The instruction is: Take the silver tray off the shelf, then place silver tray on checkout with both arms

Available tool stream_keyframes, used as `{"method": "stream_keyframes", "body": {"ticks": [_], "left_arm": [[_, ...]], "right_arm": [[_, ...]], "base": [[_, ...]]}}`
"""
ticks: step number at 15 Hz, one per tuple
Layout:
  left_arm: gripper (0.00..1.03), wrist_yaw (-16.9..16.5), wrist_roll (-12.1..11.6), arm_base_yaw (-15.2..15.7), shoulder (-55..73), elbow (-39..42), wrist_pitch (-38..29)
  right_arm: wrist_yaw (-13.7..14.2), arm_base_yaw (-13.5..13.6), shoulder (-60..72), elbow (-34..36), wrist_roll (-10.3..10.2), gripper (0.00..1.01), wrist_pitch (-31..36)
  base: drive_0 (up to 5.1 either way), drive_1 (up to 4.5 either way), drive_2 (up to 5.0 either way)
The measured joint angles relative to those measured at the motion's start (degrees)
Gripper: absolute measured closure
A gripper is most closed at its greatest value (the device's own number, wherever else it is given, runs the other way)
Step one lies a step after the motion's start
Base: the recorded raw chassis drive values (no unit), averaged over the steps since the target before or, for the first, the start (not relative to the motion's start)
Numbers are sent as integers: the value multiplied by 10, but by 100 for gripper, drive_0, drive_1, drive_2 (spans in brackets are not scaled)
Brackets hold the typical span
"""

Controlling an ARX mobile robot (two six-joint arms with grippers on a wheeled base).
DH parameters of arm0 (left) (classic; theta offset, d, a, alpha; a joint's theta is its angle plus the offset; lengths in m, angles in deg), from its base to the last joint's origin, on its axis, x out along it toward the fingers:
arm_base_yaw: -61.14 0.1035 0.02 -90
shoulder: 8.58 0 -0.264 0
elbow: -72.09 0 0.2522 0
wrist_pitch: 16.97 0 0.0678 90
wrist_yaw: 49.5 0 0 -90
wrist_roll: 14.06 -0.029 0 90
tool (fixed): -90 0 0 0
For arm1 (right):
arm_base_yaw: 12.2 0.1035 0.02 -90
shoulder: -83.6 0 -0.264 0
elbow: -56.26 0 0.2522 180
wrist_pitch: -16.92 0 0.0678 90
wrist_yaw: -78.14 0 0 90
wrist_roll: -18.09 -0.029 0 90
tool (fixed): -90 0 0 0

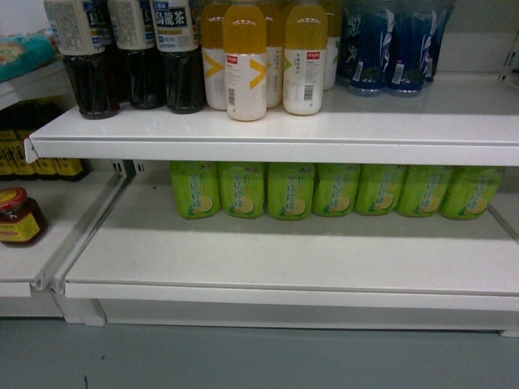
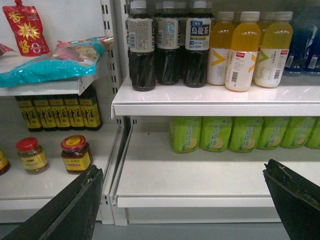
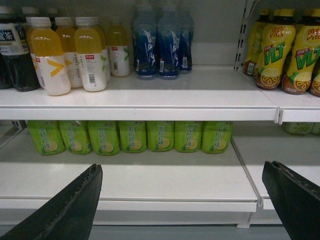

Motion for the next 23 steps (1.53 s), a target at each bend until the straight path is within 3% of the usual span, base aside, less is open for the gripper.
{"method": "stream_keyframes", "body": {"ticks": [23], "left_arm": [[5,0,0,0,0,0,1]], "right_arm": [[0,0,0,0,0,3,-1]], "base": [[0,0,0]]}}
